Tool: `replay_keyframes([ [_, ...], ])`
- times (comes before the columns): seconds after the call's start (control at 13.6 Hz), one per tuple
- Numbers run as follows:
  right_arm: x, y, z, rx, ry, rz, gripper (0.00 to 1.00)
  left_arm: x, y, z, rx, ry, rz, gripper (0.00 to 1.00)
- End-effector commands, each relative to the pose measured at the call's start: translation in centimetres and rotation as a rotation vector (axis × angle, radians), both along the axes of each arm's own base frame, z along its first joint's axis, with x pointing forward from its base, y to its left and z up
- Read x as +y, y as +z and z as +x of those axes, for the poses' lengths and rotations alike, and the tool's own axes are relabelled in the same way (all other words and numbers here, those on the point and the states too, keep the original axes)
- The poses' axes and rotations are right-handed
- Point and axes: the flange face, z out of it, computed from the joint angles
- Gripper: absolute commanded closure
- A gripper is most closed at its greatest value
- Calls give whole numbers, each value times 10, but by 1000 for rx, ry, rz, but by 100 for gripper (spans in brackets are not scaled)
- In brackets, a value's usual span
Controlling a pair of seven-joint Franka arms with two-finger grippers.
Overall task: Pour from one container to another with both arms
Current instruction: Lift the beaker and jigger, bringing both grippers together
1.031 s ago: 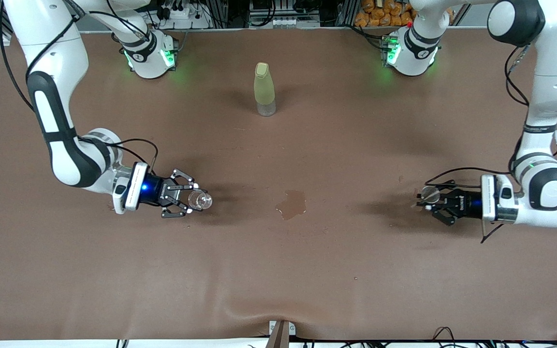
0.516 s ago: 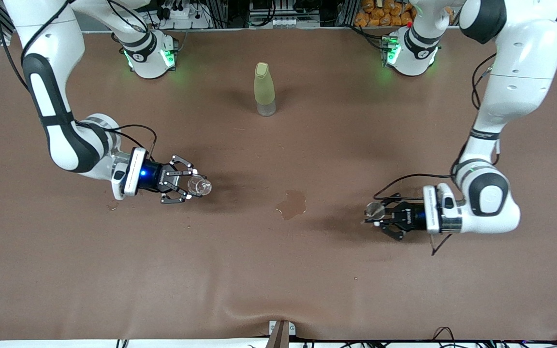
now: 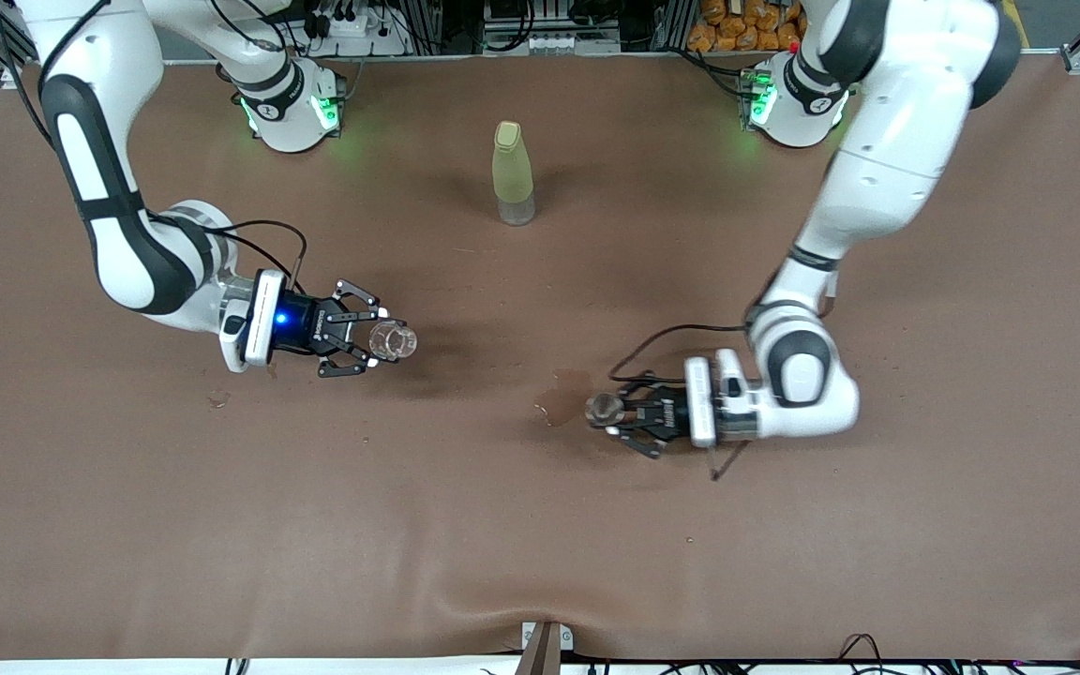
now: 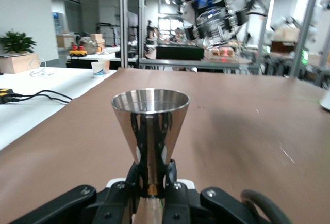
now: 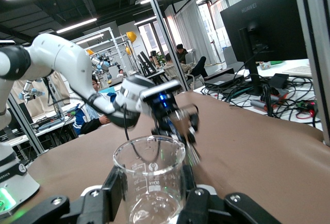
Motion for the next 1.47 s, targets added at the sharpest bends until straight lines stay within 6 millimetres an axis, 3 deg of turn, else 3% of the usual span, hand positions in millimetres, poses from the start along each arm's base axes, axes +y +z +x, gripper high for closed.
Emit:
replay_keyframes([
  [0.0,-1,9,-15,36,-23,12,94,-67,-8,-15,14,37,-36,100],
  [0.37,4,12,-18,201,-30,47,94,-122,-6,-35,-52,32,33,100],
  [0.52,6,11,-19,222,-25,52,93,-127,-9,-37,-97,35,42,100],
  [0.74,30,23,-13,154,5,33,91,-142,-16,-47,-139,57,1,100],
  [1.1,45,15,-12,167,0,26,92,-153,-16,-54,-117,72,-13,100],
  [1.4,75,11,-12,192,-63,8,93,-159,-15,-58,-119,71,-5,100],
])
